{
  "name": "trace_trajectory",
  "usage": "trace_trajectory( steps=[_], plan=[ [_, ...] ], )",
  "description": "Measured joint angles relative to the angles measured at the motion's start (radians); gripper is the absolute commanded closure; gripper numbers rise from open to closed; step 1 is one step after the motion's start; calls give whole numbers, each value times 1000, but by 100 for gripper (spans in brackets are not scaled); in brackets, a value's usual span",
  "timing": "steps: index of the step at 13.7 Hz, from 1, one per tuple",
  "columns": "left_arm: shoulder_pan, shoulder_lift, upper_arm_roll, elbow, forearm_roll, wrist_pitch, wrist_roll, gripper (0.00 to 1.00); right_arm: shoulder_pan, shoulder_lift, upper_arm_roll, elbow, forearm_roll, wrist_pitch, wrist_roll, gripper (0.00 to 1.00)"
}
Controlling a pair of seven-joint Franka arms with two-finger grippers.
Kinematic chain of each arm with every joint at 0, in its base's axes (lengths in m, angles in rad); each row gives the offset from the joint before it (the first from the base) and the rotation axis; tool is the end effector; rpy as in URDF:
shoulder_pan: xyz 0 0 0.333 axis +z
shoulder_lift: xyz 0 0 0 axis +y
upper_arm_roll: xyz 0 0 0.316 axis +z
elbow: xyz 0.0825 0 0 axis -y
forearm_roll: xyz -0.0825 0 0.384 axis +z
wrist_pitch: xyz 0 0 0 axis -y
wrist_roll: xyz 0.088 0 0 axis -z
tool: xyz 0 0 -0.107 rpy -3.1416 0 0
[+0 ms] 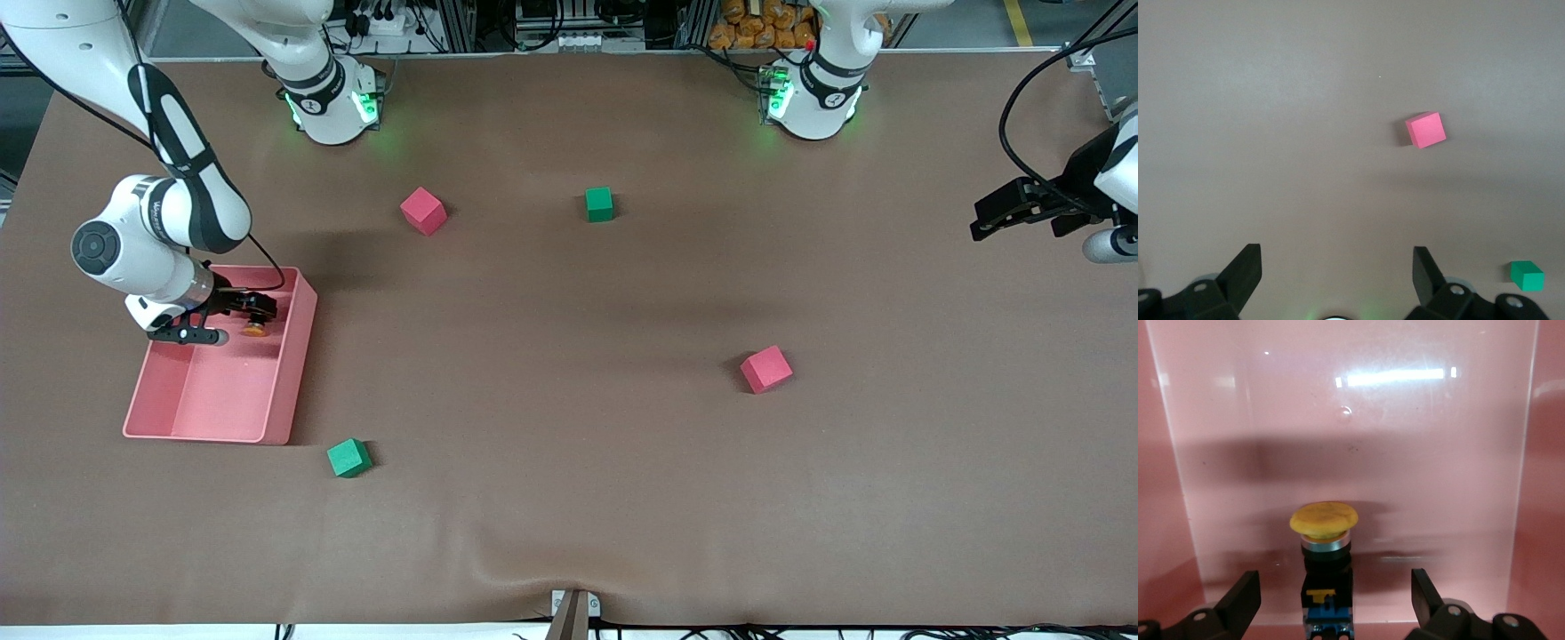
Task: Place and upright button with both arms
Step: 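Close the right gripper on the button's black body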
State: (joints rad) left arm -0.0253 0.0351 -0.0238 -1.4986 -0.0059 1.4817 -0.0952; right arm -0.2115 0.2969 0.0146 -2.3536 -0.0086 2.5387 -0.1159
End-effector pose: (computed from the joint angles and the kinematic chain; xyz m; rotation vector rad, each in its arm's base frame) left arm 0.5558 -0.0277 0.6312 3.1367 0.0717 -0.0821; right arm 0.4911 -0.0976 0.1952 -3.1175 0.1155 0.1724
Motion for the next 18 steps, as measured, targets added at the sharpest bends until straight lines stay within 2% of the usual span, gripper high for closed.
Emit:
trace_trajectory(
  steps=[11,13,14,15,18],
  plan=[
    [0,0,-1,0,0,0,0,0,-1,6,2,-38,0,29,-8,0],
    [0,0,-1,0,0,0,0,0,-1,15,2,-39,0,29,-9,55],
    [0,0,-1,0,0,0,0,0,-1,21,2,-39,0,30,-9,71],
    [0,0,-1,0,0,0,0,0,-1,27,2,-39,0,32,-9,77],
    [0,0,-1,0,0,0,0,0,-1,21,1,-38,-1,35,-9,80]
  ],
)
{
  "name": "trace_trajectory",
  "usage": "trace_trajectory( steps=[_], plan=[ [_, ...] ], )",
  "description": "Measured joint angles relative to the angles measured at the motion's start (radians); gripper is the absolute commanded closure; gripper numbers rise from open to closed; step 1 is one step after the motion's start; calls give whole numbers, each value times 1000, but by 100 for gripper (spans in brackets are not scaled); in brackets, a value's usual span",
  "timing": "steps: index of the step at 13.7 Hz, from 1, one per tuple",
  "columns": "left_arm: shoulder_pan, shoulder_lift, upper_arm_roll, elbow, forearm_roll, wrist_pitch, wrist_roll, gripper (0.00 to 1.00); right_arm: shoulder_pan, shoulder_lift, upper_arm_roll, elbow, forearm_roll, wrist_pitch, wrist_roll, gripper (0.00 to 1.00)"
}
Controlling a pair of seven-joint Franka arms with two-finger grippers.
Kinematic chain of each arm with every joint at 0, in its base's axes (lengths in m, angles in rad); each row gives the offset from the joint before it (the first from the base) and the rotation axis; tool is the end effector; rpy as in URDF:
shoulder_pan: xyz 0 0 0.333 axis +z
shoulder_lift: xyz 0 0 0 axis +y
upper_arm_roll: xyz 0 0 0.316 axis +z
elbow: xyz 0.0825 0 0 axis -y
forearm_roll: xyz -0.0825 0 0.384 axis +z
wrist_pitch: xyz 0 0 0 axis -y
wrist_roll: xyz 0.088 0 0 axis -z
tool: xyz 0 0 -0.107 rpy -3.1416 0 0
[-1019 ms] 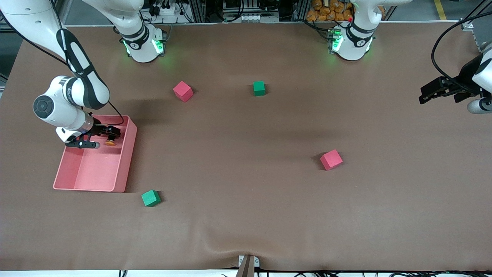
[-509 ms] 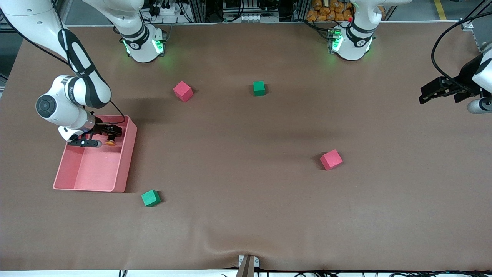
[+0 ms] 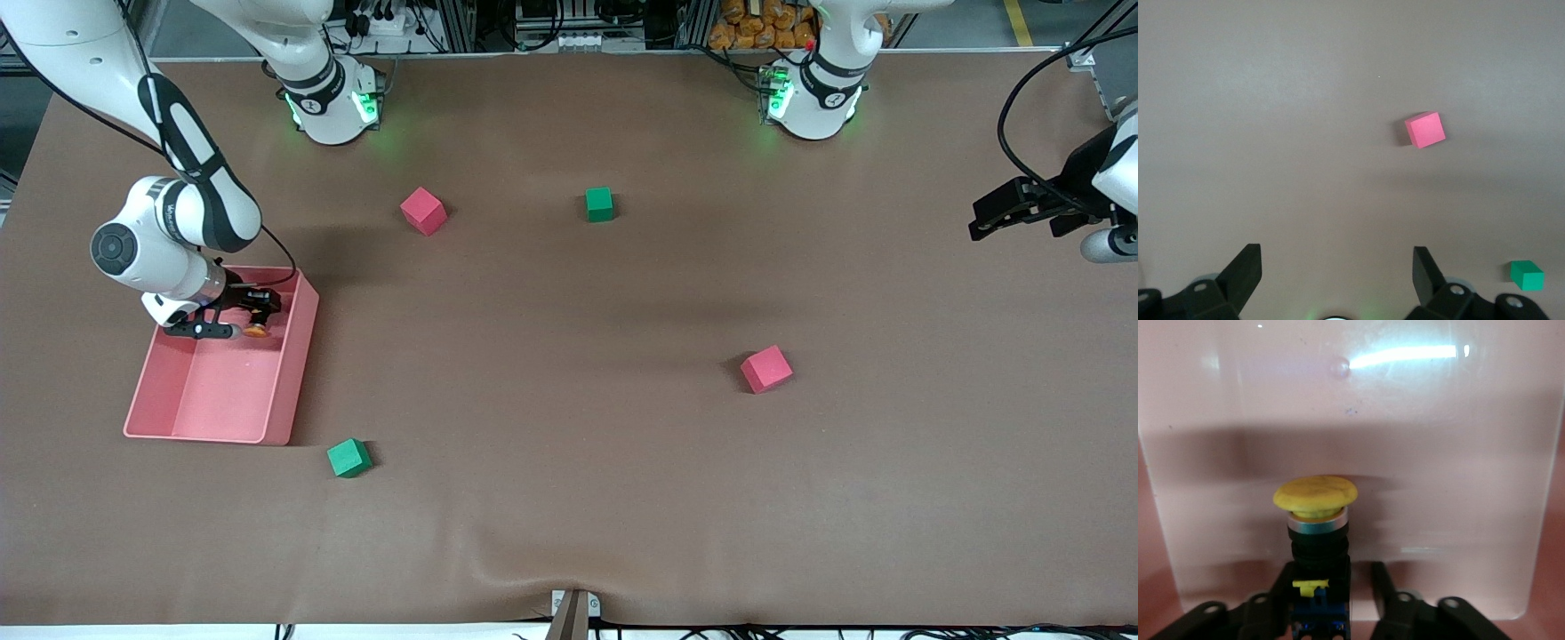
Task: Place and upright button with both arms
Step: 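Close the right gripper on the button's black body, then lift the button out of the tray with the right gripper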
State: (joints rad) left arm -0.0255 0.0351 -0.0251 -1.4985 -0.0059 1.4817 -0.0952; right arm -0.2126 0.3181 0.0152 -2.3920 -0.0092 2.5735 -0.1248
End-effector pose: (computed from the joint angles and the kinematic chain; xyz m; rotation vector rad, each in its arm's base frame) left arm 0.5558 -0.0286 0.6312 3.1368 0.0694 -0.0820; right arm 0.4760 -0.0947 0.1751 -3.1106 0.1010 0.2100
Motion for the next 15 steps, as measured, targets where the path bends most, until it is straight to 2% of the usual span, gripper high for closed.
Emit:
trace_trajectory(
  steps=[6,9,15],
  plan=[
    [0,0,0,0,0,0,0,0,0,-5,-1,1,-1,-2,0,89],
    [1,0,0,0,0,0,0,0,0,-31,3,15,-1,-14,-1,89],
    [1,0,1,0,0,0,0,0,1,-161,12,95,-3,-205,-3,89]
  ],
)
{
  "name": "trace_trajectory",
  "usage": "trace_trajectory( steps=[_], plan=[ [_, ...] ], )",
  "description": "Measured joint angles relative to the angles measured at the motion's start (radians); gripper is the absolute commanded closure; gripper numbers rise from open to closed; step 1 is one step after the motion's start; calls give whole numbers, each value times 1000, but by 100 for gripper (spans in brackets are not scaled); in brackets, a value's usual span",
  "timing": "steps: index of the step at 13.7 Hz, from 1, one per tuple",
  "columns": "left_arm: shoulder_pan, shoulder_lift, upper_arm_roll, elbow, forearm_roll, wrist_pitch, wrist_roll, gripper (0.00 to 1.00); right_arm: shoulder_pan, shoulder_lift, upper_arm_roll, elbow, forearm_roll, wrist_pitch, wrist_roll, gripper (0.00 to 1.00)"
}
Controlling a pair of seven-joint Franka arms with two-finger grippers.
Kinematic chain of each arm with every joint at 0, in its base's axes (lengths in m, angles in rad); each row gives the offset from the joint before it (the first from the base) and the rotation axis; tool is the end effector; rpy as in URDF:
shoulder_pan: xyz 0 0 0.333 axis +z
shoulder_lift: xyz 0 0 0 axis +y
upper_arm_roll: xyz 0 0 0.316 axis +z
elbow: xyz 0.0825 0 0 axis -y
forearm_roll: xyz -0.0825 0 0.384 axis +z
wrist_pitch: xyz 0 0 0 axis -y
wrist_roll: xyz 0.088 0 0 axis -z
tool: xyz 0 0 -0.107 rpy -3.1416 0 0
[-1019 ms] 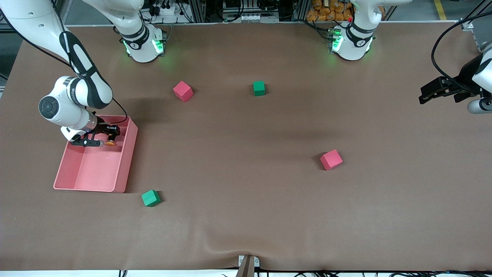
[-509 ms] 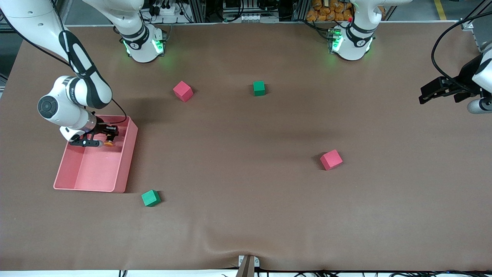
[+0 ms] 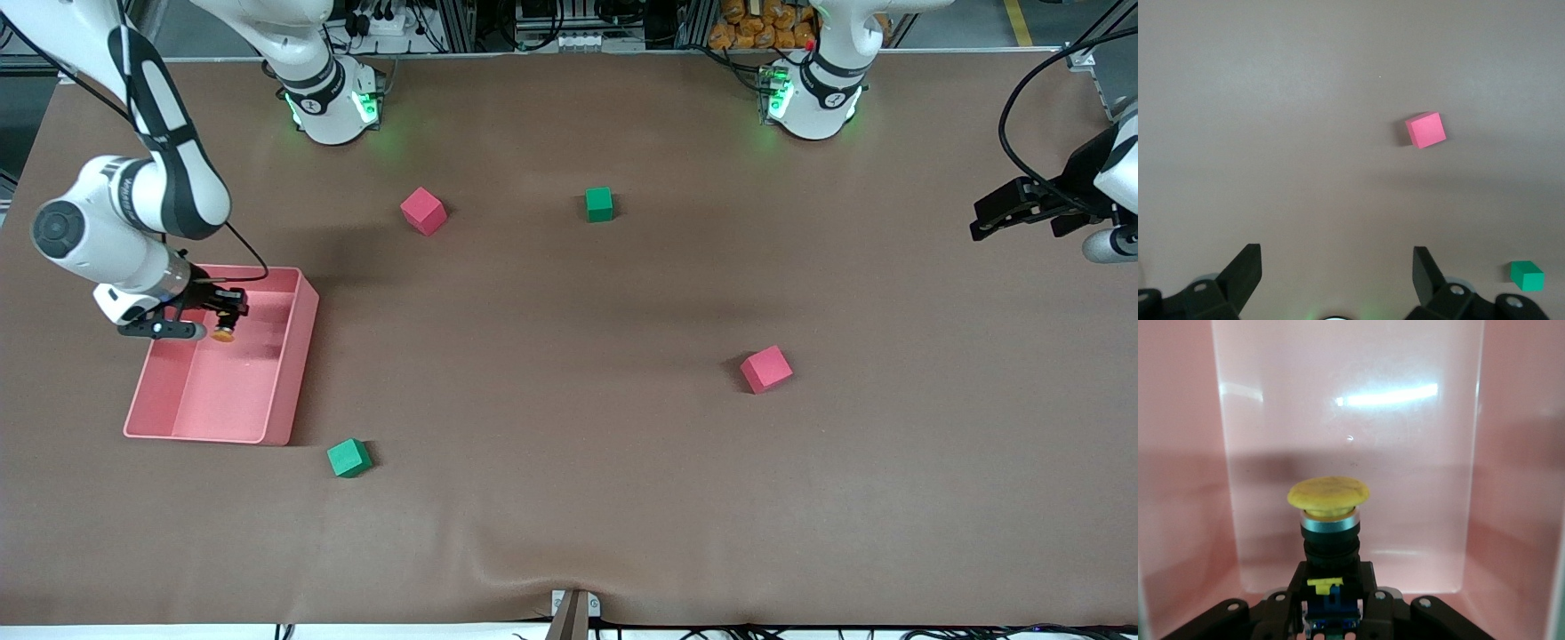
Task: Place and upright button with both arms
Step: 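Lift the button out of the tray with the right gripper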
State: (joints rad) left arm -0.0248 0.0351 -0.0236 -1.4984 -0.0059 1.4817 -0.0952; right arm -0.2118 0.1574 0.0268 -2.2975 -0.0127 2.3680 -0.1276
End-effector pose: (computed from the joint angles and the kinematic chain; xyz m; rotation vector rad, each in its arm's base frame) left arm 0.5559 -0.0273 0.6313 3.1367 0.0728 -0.0818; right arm 0.5078 -0.0951 0.2733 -3.1285 0.0752 0.1353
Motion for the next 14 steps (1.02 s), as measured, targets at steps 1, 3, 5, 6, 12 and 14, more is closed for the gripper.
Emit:
trace_trajectory(
  steps=[1,3,5,6,12,14],
  plan=[
    [0,0,0,0,0,0,0,0,1,-9,2,31,-1,-55,0,89],
    [0,0,0,0,0,0,0,0,11,-17,5,115,-3,-187,0,89],
    [0,0,0,0,0,0,0,0,43,-18,7,201,-3,-304,0,89],
    [0,0,0,0,0,0,0,0,70,-18,8,232,-3,-342,0,89],
    [0,0,-1,0,0,0,0,0,343,-14,17,285,-1,-367,286,95],
    [0,0,0,0,0,0,0,0,474,14,20,330,-1,-363,506,96]
  ],
)
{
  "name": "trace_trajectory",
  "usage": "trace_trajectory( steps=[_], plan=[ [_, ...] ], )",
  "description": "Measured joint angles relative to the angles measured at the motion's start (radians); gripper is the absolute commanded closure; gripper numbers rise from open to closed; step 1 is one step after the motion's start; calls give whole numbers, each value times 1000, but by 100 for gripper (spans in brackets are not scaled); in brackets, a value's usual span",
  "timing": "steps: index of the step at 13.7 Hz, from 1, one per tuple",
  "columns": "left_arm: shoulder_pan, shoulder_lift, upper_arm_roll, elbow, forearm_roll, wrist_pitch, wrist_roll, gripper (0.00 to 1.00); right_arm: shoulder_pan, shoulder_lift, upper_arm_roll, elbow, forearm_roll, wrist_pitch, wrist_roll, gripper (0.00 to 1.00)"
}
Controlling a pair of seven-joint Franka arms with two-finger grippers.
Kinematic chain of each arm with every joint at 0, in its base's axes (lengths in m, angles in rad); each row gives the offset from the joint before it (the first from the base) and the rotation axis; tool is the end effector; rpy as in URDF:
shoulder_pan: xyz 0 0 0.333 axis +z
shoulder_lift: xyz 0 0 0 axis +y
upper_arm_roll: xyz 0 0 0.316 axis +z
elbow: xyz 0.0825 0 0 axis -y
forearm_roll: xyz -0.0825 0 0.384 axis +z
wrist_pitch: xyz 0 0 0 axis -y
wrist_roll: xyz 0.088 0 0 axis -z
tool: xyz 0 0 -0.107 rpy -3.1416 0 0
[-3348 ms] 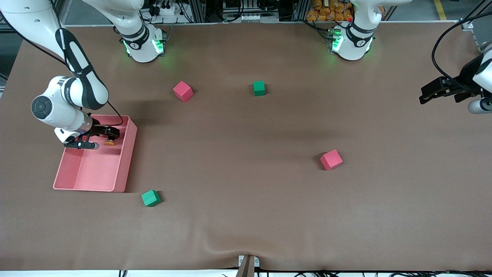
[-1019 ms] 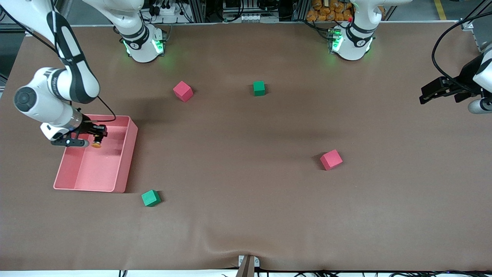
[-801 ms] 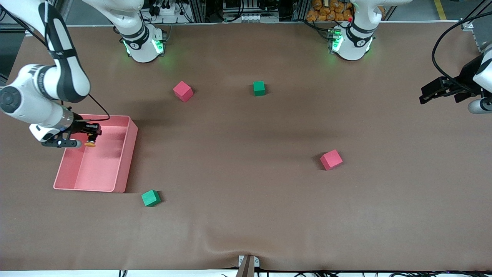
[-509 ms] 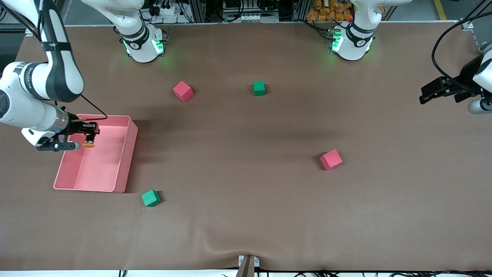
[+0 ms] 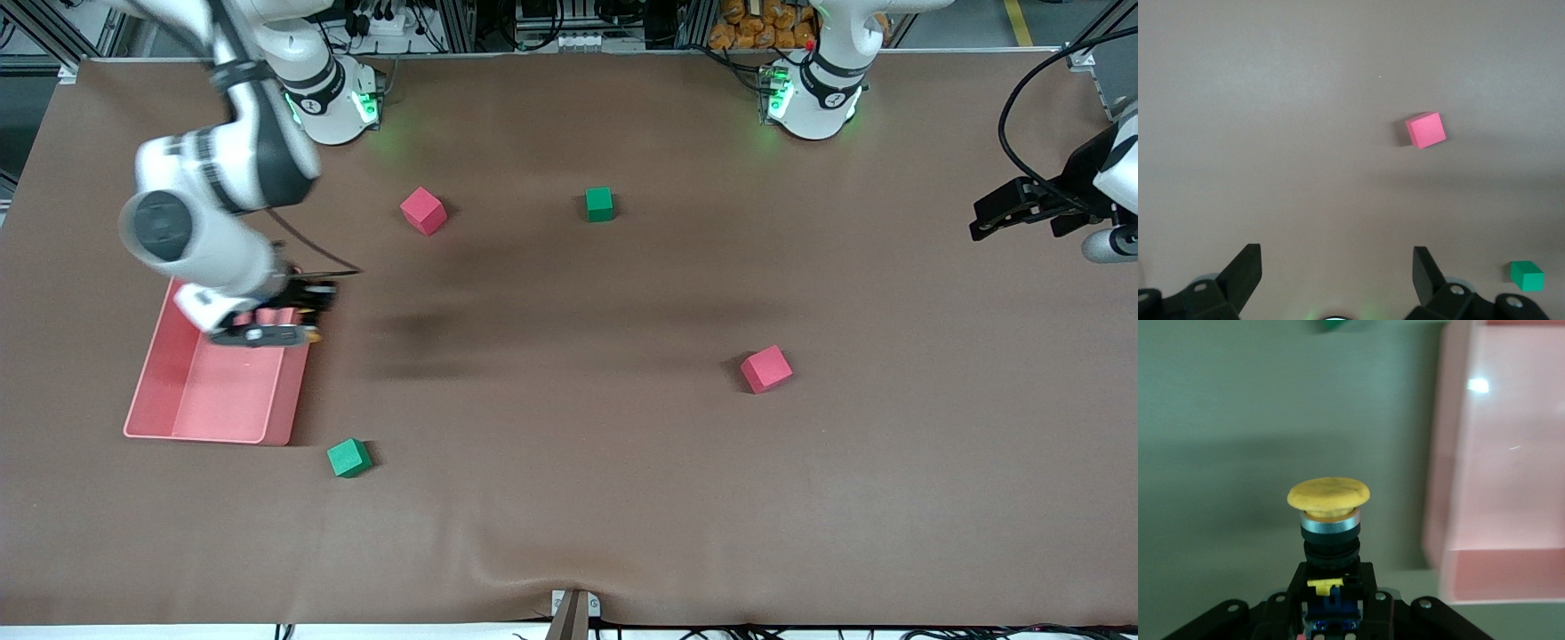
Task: Place and upright button with both arms
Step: 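Lift the button out of the tray with the right gripper, then carry the button to mid-table and set it down with the right gripper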
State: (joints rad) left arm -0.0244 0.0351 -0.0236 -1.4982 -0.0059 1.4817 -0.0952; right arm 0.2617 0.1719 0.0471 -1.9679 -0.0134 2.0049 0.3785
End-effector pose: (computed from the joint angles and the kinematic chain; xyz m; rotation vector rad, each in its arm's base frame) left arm 0.5559 -0.0271 0.6314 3.1367 0.0734 -0.0815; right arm 0.5493 0.1736 0.3751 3.0851 -0.0978 -0.1941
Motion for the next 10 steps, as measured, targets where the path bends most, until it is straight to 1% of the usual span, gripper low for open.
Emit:
trace_trajectory(
  steps=[2,5,8,10],
  plan=[
    [0,0,1,0,0,0,0,0,133,80,2,94,0,7,216,96],
    [0,0,1,0,0,0,0,0,281,250,2,281,0,14,443,97],
    [0,0,1,0,0,0,0,0,364,410,-1,436,0,35,571,98],
    [0,0,1,0,0,0,0,0,401,490,-1,509,0,107,644,99]
  ],
)
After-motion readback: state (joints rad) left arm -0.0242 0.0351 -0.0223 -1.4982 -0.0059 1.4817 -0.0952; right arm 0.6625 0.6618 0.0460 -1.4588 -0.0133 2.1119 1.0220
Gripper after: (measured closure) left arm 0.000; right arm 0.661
